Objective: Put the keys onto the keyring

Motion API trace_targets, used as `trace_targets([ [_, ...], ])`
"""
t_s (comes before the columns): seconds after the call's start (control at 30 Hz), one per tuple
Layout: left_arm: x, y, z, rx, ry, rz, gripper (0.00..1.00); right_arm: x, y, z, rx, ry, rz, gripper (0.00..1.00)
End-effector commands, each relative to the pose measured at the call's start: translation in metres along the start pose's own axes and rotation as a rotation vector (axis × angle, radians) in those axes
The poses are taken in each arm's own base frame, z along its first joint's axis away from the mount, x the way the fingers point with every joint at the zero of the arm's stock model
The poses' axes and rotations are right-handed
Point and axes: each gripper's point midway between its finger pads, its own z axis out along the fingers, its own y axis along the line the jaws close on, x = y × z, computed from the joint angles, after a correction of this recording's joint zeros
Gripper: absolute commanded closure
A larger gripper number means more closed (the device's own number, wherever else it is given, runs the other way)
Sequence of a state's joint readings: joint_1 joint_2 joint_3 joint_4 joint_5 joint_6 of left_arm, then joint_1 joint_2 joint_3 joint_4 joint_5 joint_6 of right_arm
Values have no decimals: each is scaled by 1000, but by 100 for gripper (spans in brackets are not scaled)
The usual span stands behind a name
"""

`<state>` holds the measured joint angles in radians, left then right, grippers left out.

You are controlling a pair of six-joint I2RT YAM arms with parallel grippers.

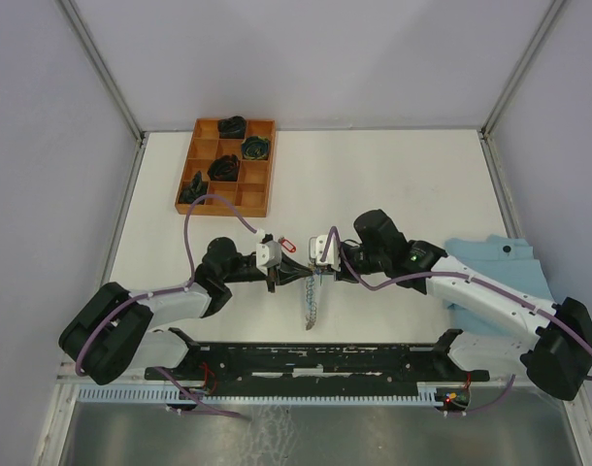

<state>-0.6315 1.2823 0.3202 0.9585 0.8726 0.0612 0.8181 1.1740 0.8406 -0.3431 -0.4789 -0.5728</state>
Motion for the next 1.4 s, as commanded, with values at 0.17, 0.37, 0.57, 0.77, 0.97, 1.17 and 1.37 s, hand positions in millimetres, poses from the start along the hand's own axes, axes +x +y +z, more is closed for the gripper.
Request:
trace_targets([
  [0.17,-21,-2,4,32,-65,58,97,-24,-4,0,4,-88,-24,99],
  [0.37,-20,-2,4,34,-63,55,97,-30,-4,-1,-1,-113,-24,99],
  [0.57,-19,1,4,17,-59,52,97,-32,-2,-2,-12,-115,-28,99],
  [0.77,-17,2,4,13,-49,49,97,-35,-3,-6,-4,-119,-36,99],
  [0.97,-15,3,4,9,-38,51,97,-38,-3,-9,-4,-126,-46,99],
  [1.17,-15,3,4,8,-33,50,97,-39,0,-11,-10,-136,-60,99],
  [1.37,-17,3,3,2,-41,59,97,-28,3,-10,-12,-96,-56,99],
])
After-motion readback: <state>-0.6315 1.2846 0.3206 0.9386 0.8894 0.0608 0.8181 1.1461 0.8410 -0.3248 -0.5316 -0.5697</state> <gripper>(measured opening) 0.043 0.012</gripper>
